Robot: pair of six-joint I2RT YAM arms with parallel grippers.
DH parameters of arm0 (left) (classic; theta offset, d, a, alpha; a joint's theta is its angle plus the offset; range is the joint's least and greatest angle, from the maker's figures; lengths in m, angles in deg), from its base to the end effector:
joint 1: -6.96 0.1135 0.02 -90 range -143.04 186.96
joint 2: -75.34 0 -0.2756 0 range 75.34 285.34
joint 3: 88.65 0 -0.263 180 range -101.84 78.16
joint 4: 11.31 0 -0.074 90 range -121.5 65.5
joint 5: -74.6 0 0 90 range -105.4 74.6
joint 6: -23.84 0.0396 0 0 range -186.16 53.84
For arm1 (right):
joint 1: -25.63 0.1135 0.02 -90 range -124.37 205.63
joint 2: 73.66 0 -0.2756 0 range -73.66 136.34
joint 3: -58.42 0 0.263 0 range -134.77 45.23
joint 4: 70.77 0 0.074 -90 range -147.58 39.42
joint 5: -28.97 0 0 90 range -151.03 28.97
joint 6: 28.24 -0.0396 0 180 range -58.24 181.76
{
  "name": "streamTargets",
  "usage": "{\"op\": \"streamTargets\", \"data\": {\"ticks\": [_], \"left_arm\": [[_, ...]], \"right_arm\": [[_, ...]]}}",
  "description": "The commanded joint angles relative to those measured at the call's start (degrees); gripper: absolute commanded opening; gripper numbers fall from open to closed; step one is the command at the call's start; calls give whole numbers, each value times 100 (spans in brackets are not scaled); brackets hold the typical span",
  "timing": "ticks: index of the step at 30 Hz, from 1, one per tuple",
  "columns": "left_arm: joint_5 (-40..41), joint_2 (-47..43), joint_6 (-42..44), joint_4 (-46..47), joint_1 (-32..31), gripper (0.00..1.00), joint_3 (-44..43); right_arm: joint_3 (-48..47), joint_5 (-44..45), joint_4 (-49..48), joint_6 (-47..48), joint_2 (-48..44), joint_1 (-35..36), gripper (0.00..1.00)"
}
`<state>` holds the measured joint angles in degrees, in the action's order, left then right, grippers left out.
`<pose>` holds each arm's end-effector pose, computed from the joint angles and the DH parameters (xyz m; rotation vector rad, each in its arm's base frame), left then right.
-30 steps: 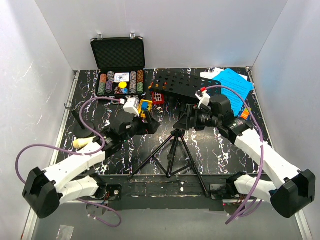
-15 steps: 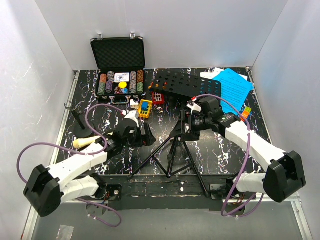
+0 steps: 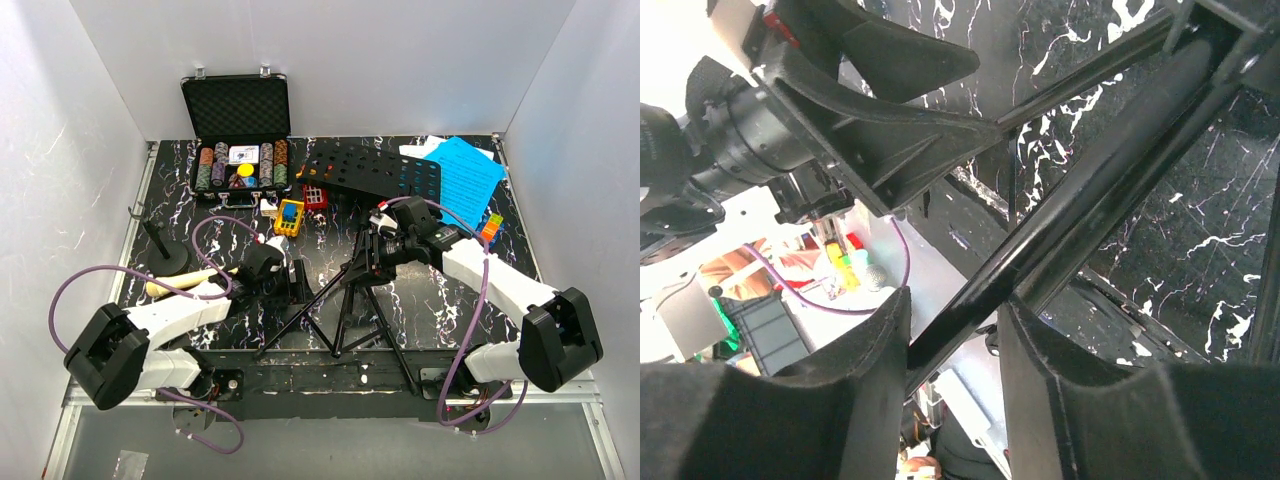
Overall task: Pack up the instrument practice props
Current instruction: Close the music stand at the center of the board.
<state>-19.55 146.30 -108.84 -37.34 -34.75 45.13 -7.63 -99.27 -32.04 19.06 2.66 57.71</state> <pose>0.1778 -0.1623 0.1760 0.0115 2.5960 -0.6910 0.2264 0.1708 0.2551 -0.0969 2.6728 1.3328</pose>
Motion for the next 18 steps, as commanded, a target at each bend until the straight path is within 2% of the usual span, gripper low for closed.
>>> {"op": "streamTargets", "data": {"ticks": [1,6,12,18], "left_arm": [[-131,14,-22,247,32,73,175],[-87,128,-30,335,23,65,245],[10,50,-83,361,23,63,236],[-25,-21,-127,493,23,63,280]], "right_arm": [[206,185,-216,367,24,44,36],[311,448,-242,481,-20,53,33],[592,581,-426,666,252,53,3],[724,774,-498,798,498,53,1]]}}
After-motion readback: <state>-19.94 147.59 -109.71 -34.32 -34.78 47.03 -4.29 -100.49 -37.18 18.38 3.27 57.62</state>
